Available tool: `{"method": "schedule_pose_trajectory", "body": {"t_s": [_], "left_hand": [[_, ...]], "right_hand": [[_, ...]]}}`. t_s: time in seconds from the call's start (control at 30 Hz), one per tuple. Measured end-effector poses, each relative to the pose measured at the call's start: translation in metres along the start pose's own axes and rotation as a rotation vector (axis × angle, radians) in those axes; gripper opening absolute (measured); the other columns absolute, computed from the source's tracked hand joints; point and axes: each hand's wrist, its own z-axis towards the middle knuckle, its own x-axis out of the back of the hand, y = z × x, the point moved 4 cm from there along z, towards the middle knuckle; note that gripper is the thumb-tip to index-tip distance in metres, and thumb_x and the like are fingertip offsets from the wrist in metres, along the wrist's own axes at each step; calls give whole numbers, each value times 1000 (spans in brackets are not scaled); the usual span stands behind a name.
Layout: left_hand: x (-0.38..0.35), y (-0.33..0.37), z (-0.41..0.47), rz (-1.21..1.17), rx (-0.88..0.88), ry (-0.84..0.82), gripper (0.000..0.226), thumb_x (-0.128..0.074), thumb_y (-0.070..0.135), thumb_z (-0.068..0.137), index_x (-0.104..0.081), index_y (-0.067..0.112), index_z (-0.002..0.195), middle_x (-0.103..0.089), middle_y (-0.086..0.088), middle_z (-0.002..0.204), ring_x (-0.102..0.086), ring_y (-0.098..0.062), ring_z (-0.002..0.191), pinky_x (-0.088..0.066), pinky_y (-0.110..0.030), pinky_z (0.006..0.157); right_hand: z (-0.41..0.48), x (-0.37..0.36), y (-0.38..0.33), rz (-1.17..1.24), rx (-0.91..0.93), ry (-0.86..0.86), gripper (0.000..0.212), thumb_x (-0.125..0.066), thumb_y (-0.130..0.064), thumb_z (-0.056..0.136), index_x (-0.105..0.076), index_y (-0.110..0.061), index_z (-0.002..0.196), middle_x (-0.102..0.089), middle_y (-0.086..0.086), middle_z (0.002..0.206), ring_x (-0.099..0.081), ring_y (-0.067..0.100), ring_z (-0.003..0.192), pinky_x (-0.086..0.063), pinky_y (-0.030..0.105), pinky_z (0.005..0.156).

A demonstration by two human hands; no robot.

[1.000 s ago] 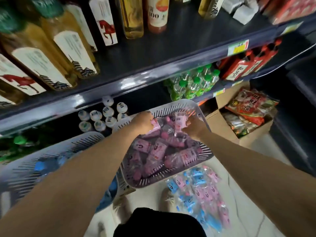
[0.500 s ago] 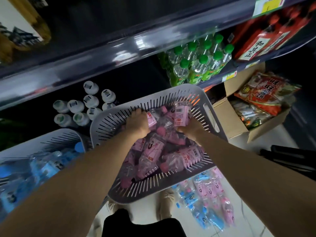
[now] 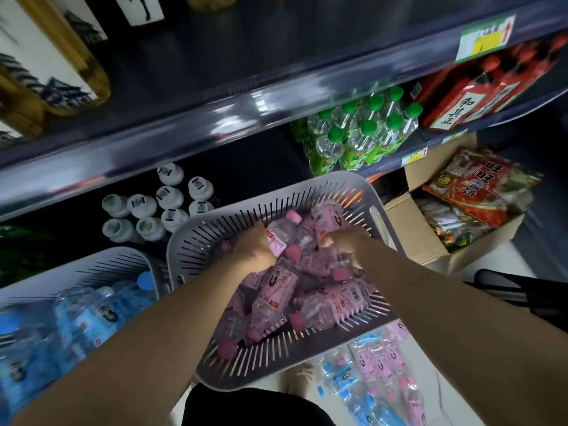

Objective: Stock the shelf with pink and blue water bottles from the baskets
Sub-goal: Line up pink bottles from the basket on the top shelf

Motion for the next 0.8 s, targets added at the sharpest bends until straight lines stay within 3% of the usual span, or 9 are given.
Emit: {"method": "schedule_pose_trajectory", "body": {"t_s": [0.07, 0.17, 0.27, 0.37, 0.5, 0.6, 0.7, 0.8], "left_hand": [[8, 3, -11, -43, -11, -22, 59, -70, -7, 70, -41, 6, 120, -53, -3, 90, -57, -16, 81, -54, -30, 75], [27, 12, -30, -127, -52, -55, 63, -68, -8, 71, -42, 5, 127, -54, -7, 87, -54, -11, 65, -48, -22, 52], [53, 21, -54, -208, -86, -53, 53, -70, -4, 69, -48, 6, 116, -57, -9, 91, -55, -9, 66, -41, -17, 45], [82, 35, -89, -252, -138, -48, 39, -70, -5, 68, -55, 9, 102, -58, -3, 81, -57, -11, 69, -49, -24, 58], [125, 55, -145, -202, -212, 30, 59, -73, 1, 58, -48, 7, 111, -57, -11, 106, -62, -22, 90, -50, -29, 65], [161, 72, -190, -188, -281, 80, 61, -73, 1, 59, -46, 7, 114, -56, -8, 105, -60, -20, 89, -46, -26, 62], [204, 87, -246, -189, -369, 177, 55, -72, 0, 63, -45, 8, 110, -55, -4, 89, -57, -17, 80, -45, -26, 59], [245, 96, -300, -215, -457, 243, 63, -73, 0, 62, -43, 8, 117, -59, -4, 94, -61, -17, 77, -46, -25, 52]], "right_hand": [[-8, 2, -2, 72, -4, -14, 38, -69, 0, 75, -59, 3, 111, -60, 16, 119, -60, 28, 94, -52, 33, 71], [-37, 9, -10, 112, 10, -66, 9, -67, -12, 80, -60, -6, 83, -60, 15, 97, -54, 22, 68, -47, 31, 62], [-76, 21, -20, 153, 25, -113, 13, -68, -17, 80, -58, -10, 86, -59, 14, 100, -59, 24, 67, -56, 34, 65], [-123, 34, -31, 178, 45, -215, 24, -69, -18, 80, -58, -12, 100, -54, 14, 115, -61, 24, 75, -57, 28, 53], [-186, 58, -57, 39, 202, -120, 55, -74, -22, 75, -49, -13, 123, -51, 12, 123, -61, 26, 93, -60, 35, 65], [-243, 72, -83, -74, 333, -87, 65, -74, -20, 76, -42, -11, 131, -45, 13, 131, -57, 27, 97, -58, 30, 56], [-310, 86, -111, -229, 483, -17, 54, -74, -20, 73, -48, -8, 119, -50, 12, 115, -55, 19, 78, -52, 23, 47], [-377, 98, -142, -437, 635, 100, 42, -74, -26, 70, -55, -7, 101, -57, 11, 94, -55, 20, 68, -52, 29, 50]]}}
